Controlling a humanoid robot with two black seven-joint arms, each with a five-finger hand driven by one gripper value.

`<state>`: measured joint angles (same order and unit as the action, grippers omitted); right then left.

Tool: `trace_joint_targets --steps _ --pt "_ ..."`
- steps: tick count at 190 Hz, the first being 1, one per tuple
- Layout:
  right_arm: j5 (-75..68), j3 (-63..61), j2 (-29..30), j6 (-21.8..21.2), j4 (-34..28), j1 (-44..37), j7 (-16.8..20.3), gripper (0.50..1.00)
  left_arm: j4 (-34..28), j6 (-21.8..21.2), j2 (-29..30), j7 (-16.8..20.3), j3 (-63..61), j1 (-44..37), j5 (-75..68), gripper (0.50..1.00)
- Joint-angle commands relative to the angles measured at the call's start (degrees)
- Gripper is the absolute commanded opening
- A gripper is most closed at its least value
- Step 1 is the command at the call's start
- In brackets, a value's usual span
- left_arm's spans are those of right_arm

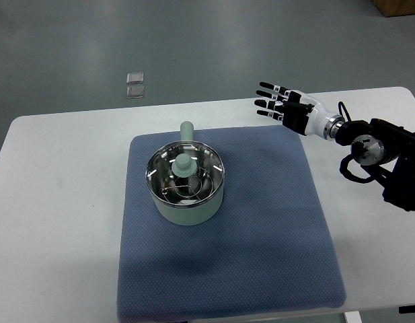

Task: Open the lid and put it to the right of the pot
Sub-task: 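Raise the right hand and begin moving it toward the pot, then reach the right hand over the pot above the green lid knob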

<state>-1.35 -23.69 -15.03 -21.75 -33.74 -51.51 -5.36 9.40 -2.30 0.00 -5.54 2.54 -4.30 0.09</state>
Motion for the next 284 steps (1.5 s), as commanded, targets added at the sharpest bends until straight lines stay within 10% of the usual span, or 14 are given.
trace_joint_targets --steps 1,128,235,284 --pt "0.03 0.14 0.00 -0.14 -0.01 0.00 0.00 0.934 -0.08 -0.33 0.00 -0.17 0.01 -0.18 0.00 1.000" --pt "23.67 0.14 0.00 -0.31 -1.59 -4.74 -0.97 0.934 0.10 -0.16 0.00 -0.53 -0.08 2.54 0.00 1.000" --pt "67.44 0.93 -2.37 -1.54 -19.08 -12.92 -7.12 0.934 0.10 -0.16 0.00 -0.53 -0.08 2.54 0.00 1.000" --pt "75.35 1.11 -1.58 -9.54 -26.03 -20.91 -7.91 0.934 0.10 -0.16 0.00 -0.53 -0.08 2.54 0.00 1.000"
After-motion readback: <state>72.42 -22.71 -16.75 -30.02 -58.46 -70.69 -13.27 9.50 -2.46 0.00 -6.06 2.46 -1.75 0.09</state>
